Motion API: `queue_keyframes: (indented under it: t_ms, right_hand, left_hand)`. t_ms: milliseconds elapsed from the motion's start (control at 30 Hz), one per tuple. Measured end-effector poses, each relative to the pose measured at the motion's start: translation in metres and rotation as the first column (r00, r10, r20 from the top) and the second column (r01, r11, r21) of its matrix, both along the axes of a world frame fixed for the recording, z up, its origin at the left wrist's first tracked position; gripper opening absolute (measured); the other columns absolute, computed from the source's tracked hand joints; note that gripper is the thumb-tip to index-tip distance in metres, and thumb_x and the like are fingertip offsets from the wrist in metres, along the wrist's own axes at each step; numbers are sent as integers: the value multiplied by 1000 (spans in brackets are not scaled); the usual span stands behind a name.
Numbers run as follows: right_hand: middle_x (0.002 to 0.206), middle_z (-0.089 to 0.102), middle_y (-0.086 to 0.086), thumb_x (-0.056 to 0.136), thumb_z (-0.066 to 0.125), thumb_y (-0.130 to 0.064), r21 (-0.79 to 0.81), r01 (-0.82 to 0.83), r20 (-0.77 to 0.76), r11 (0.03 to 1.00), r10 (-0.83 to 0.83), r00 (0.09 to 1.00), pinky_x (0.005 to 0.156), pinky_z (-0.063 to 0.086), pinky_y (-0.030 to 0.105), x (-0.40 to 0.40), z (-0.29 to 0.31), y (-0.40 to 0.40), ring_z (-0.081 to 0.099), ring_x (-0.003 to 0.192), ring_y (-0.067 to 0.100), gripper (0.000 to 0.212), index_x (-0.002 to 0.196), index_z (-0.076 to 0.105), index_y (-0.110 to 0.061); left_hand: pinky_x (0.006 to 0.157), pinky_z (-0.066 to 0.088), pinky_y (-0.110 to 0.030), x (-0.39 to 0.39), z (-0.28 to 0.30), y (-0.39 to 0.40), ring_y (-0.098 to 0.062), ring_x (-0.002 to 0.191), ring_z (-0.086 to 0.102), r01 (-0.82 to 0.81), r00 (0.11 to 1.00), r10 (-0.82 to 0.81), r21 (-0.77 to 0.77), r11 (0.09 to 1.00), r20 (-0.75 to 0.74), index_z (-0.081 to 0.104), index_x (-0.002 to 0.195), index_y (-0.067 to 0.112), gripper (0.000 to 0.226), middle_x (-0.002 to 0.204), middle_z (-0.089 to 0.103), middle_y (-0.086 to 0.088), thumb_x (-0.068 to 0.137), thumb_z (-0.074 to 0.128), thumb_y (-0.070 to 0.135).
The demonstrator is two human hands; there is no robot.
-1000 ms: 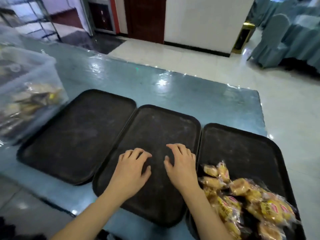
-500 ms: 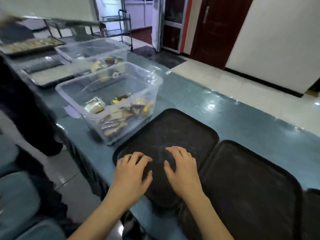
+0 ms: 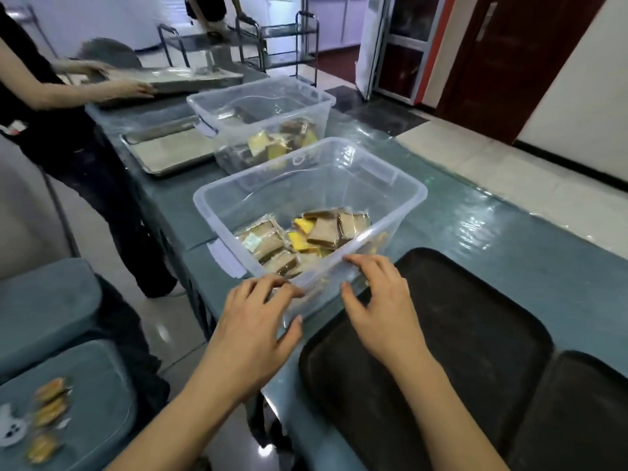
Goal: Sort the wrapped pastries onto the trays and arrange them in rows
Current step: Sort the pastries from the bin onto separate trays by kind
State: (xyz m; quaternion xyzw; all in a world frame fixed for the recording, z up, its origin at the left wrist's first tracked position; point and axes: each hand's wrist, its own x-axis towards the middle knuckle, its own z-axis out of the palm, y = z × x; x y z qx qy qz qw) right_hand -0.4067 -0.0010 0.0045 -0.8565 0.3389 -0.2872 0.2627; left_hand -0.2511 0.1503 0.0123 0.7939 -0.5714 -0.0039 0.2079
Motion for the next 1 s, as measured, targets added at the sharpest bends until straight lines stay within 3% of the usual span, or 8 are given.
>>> queue_keyframes:
  t_ms: [167,333,467,633,733,833,900,1000]
  right_hand:
    - [124,53,-11,93,65,-28,27,22,45,999,-23,999,101,47,47,62,-6,-53,55,115,11,37,130,61,-29]
    - [122,53,-7,93,65,-27,49,67,21,997,-68,997,102,46,50,107,-18,-111,55,117,17,35,128,63,-27]
    - [121,56,-3,94,63,-22,84,129,-58,988,-124,991,101,47,50,133,-24,-147,58,113,21,33,127,65,-24]
    - [123,59,3,97,55,-16,27,221,-318,975,-201,927,100,44,46,147,-28,-188,58,112,28,31,126,63,-24]
    - [127,59,8,96,52,-9,-15,246,-550,969,-213,808,97,47,48,164,-32,-225,58,114,33,41,133,59,-24]
    - [137,54,9,93,50,-2,-24,183,-752,983,-139,645,105,43,48,192,-39,-256,52,126,34,55,142,50,-27]
    - [143,51,9,93,51,-5,-29,82,-841,996,-69,536,110,37,49,210,-48,-269,47,133,35,59,147,44,-28]
    - [145,52,7,89,70,-25,44,-16,-939,999,47,340,117,24,54,227,-62,-277,45,137,32,62,146,46,-28]
  left_hand:
    - [93,45,-41,74,9,-54,-21,108,50,58,994,-60,29,998,88,60,118,32,36,120,55,9,89,44,45]
    - [96,43,-40,139,8,-123,-19,110,46,147,979,-179,274,950,98,55,122,36,33,123,52,10,91,47,44]
    - [95,43,-41,181,-8,-171,-22,110,48,208,954,-284,467,859,97,51,127,33,30,125,52,5,98,47,40]
    - [96,41,-38,218,-38,-219,-27,121,51,266,892,-434,630,729,126,47,138,27,40,131,53,0,98,48,33]
    - [107,40,-43,240,-59,-246,-27,132,45,271,850,-516,752,601,106,36,149,28,54,146,47,-1,98,51,35]
    - [108,39,-40,254,-69,-260,-27,134,43,258,817,-572,839,478,74,37,149,29,57,143,49,-4,95,54,33]
    - [103,42,-39,259,-69,-264,-29,131,46,279,814,-579,846,455,43,37,149,29,61,139,51,-7,91,57,31]
    - [99,43,-38,269,-69,-268,-29,127,48,347,818,-574,826,444,-35,33,151,26,63,137,51,-10,93,58,24]
